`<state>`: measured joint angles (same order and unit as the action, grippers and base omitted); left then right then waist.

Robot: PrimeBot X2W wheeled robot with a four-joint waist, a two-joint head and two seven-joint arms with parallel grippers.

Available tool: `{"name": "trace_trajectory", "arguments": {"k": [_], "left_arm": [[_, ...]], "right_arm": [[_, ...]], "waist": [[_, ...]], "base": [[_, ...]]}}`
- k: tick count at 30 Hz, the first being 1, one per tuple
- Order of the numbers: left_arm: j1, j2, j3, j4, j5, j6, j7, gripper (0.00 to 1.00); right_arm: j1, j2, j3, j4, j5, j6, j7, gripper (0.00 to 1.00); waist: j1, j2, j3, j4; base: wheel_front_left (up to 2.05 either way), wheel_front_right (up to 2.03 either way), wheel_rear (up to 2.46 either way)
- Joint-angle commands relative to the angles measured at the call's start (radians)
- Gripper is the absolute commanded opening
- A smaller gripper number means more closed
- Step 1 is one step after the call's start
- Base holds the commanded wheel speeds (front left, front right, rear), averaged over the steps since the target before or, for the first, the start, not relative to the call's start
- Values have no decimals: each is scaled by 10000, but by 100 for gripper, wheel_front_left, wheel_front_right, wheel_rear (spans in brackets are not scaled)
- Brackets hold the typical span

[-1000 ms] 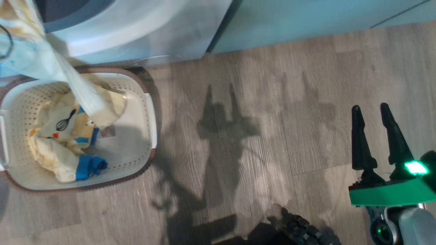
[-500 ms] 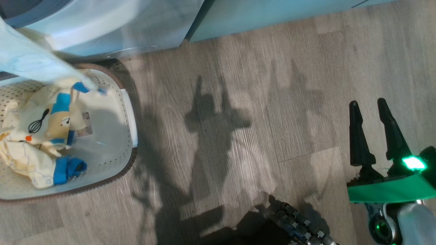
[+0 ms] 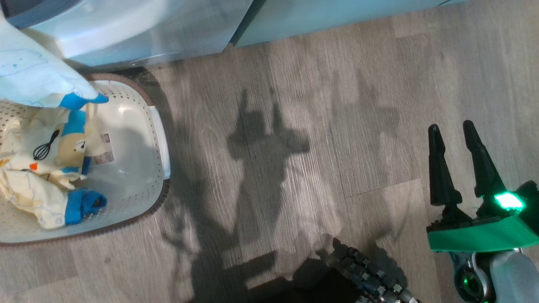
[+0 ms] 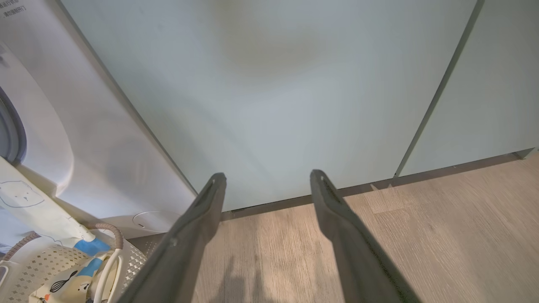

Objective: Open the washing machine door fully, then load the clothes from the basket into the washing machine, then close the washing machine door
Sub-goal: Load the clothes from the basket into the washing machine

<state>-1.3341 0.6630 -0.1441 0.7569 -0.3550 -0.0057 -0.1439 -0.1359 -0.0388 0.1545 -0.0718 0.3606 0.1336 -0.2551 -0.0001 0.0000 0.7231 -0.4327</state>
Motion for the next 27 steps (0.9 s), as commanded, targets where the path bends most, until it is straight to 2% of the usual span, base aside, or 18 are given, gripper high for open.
{"name": "trace_trajectory", "arguments": {"k": [1, 7, 11, 12, 13, 14, 22, 27], "left_arm": [[-62, 344, 143, -220, -68, 57, 130, 0], [221, 74, 117, 336, -507, -34, 1219, 0], [278, -6, 115, 543, -632, 107, 1624, 0], [285, -5, 71, 585, -618, 109, 1703, 29], [276, -22, 67, 587, -642, 91, 1682, 71], [274, -35, 69, 595, -671, 72, 1658, 100], [670, -204, 2, 478, -803, -58, 1144, 100], [1470, -539, 119, 83, -1098, -90, 513, 100]], "right_arm": [[69, -114, 90, -292, 51, -29, -67, 100], [24, -114, -24, -293, 20, -29, -67, 100], [-92, -114, -30, -292, -14, -29, -67, 100], [-118, -114, -36, -291, -20, -29, -67, 100], [-136, -114, -56, -291, -23, -29, -67, 100], [-148, -114, -88, -293, -28, -29, -67, 100], [-161, -114, -334, -310, -140, -29, -67, 100], [-70, -114, -552, -313, -261, -29, -67, 100]], "waist": [[1, 0, 20, 28], [1, 0, 49, 243], [1, 0, 19, 370], [1, 0, 5, 394], [1, 0, -4, 422], [1, 0, -17, 454], [1, 0, -329, 775], [1, 0, -804, 1058]], "base": [[0, 0, 0], [0, 0, 0], [0, 0, 0], [0, 0, 0], [0, 0, 0], [0, 0, 0], [0, 0, 0], [0, 0, 0]]}}
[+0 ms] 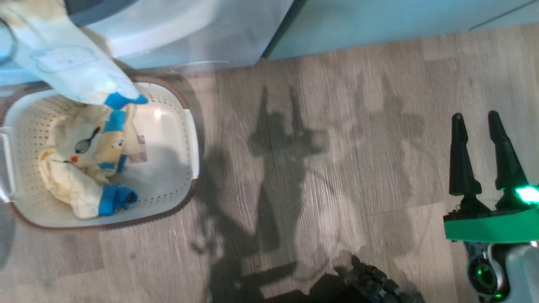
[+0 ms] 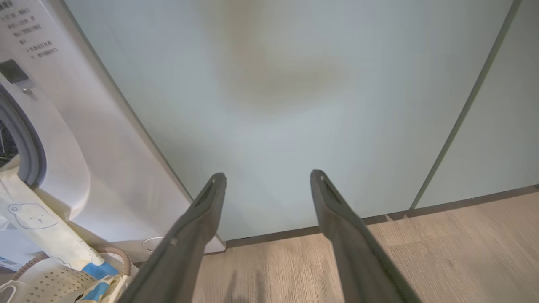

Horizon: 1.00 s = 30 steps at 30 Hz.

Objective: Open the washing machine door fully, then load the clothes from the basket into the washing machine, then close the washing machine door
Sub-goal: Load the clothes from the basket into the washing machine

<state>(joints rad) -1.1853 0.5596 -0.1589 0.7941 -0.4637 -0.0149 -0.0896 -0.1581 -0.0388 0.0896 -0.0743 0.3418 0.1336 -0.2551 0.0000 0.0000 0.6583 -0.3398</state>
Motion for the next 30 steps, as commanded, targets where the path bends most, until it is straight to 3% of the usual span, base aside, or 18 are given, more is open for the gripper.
{"name": "trace_trajectory", "arguments": {"k": [1, 9, 16, 17, 22, 30], "left_arm": [[211, 423, 322, -433, -94, 24, -166, 100], [2885, -93, 684, -3109, -591, 571, -834, 100], [6211, -366, 876, -6762, -491, 1784, -844, 100], [6211, -366, 876, -6762, -491, 1784, -844, 100], [8380, -629, 847, -8894, -125, 2737, -816, 100], [10558, -1045, 614, -10161, 163, 3433, -978, 100]], "right_arm": [[179, -114, 51, -291, -105, -29, -67, 100], [449, -114, -223, -340, -445, -29, -67, 100], [675, -114, -354, -230, -756, -29, -67, 100], [675, -114, -354, -230, -756, -29, -67, 100], [779, -114, -304, -135, -983, -29, -67, 100], [1080, -114, -142, 172, -1294, -29, -67, 100]], "waist": [[0, 0, -264, 193], [0, 0, -1031, 781], [0, 0, -1669, 1205], [0, 0, -1669, 1205], [0, 0, -2178, 1439], [0, 0, -3192, 1810]], "base": [[0, 0, 0], [0, 0, 0], [0, 0, 0], [0, 0, 0], [0, 0, 0], [0, 0, 0]]}}
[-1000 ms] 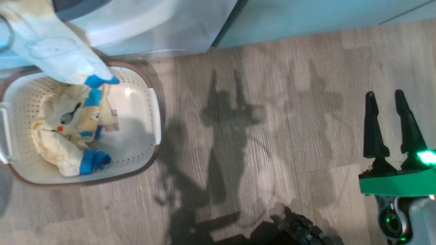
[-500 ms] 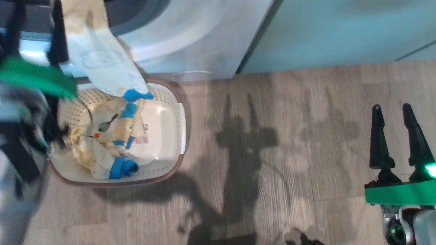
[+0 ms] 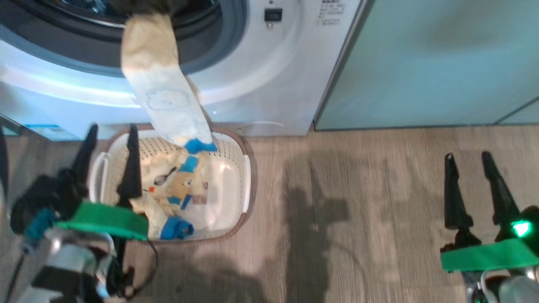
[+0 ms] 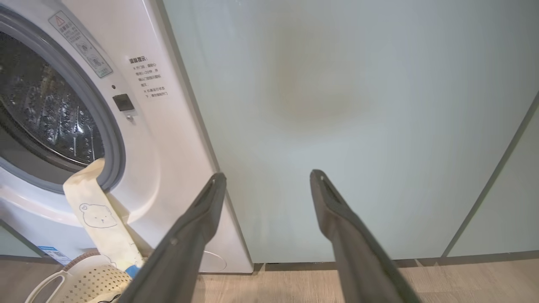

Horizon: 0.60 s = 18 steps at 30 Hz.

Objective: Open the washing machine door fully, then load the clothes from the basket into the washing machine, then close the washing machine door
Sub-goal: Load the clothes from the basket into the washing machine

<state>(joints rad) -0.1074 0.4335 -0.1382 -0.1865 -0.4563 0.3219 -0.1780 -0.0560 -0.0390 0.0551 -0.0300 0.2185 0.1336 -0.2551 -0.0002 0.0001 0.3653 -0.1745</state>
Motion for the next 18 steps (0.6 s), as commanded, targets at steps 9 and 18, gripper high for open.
{"name": "trace_trajectory", "arguments": {"k": [9, 18], "left_arm": [[714, -331, -54, -116, -24, 171, -277, 100], [890, -528, -303, 285, -177, 15, -364, 100]], "right_arm": [[395, -112, 415, 70, -249, -29, -67, 100], [543, -112, 522, 192, -272, -29, -67, 100]], "waist": [[2, -1, -1126, 411], [2, -1, -1373, 469]], "base": [[0, 0, 0], [0, 0, 0]]}}
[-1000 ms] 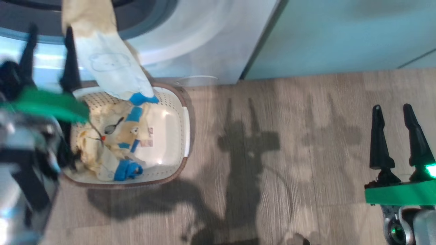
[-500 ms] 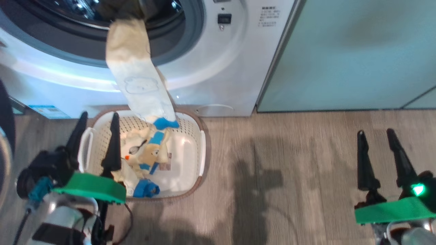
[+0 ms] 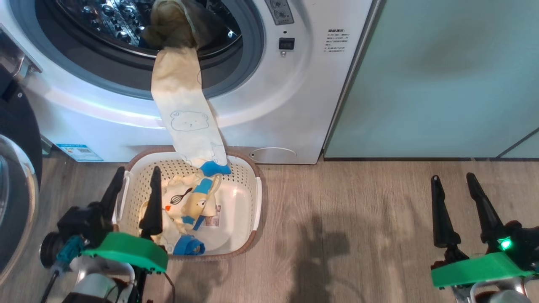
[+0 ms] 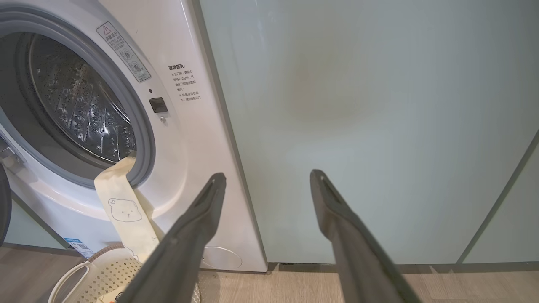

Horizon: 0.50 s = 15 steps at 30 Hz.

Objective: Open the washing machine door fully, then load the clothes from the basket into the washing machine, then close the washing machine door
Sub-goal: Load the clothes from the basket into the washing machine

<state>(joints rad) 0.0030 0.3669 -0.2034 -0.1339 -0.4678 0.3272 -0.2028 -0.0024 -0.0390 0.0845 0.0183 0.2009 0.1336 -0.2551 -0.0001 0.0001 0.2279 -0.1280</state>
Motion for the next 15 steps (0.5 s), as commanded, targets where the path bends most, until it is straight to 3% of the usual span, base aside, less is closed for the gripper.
{"name": "trace_trajectory", "arguments": {"k": [1, 15], "left_arm": [[-218, 120, 341, -213, -79, -44, -124, 100], [-551, 29, 254, 24, -245, -149, -138, 100]], "right_arm": [[10, -112, 234, -285, -93, -29, -67, 100], [-117, -112, 312, -299, -68, -29, -67, 100]], "waist": [[1, -1, -5, 9], [1, -1, 230, 4]], "base": [[0, 0, 0], [0, 0, 0]]}}
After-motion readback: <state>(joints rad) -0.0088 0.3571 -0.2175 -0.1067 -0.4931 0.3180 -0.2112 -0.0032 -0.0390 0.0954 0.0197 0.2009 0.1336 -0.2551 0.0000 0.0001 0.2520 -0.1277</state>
